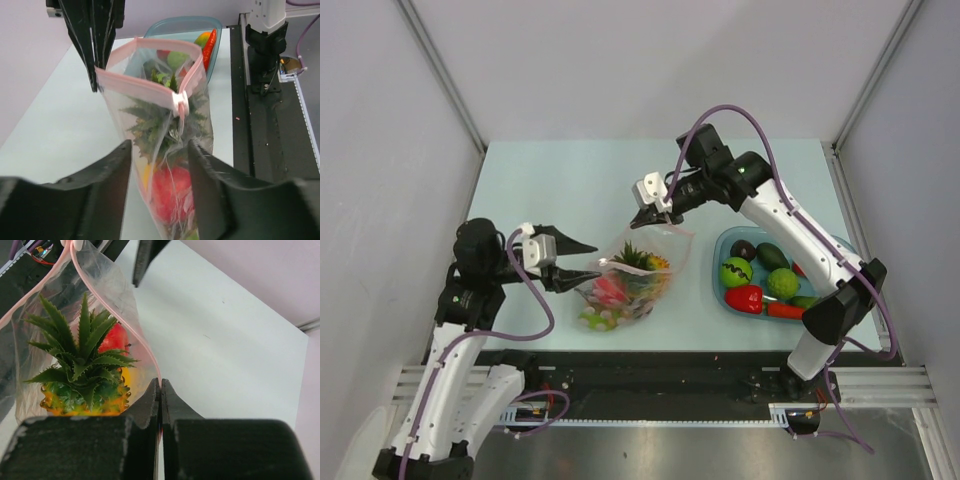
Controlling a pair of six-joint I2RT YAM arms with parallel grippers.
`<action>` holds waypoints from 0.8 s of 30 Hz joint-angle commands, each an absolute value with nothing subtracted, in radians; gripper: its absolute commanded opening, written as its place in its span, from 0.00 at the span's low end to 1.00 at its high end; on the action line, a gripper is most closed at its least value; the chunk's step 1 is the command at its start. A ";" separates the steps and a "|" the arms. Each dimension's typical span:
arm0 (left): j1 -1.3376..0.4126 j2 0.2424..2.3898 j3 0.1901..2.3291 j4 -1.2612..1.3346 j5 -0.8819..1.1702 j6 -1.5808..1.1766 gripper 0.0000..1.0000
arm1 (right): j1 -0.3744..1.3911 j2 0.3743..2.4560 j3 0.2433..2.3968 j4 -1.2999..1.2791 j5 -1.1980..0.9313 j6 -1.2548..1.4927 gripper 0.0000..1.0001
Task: Place the food in the zip-top bag and seal the zipper
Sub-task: Adjust the zipper food storage bag at the center of the board.
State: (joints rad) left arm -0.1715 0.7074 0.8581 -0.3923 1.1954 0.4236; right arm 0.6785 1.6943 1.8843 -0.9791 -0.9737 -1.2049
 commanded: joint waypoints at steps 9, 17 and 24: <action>-0.245 0.719 0.828 -0.218 1.120 0.311 0.47 | 0.695 1.637 1.845 -0.908 -0.974 -1.158 0.00; -0.253 0.730 0.857 -0.223 1.095 0.269 0.00 | 0.696 1.577 1.778 -0.868 -0.933 -1.123 0.31; -0.253 0.790 0.963 -0.365 1.103 0.275 0.00 | 0.701 1.500 1.836 -0.776 -0.825 -0.930 1.00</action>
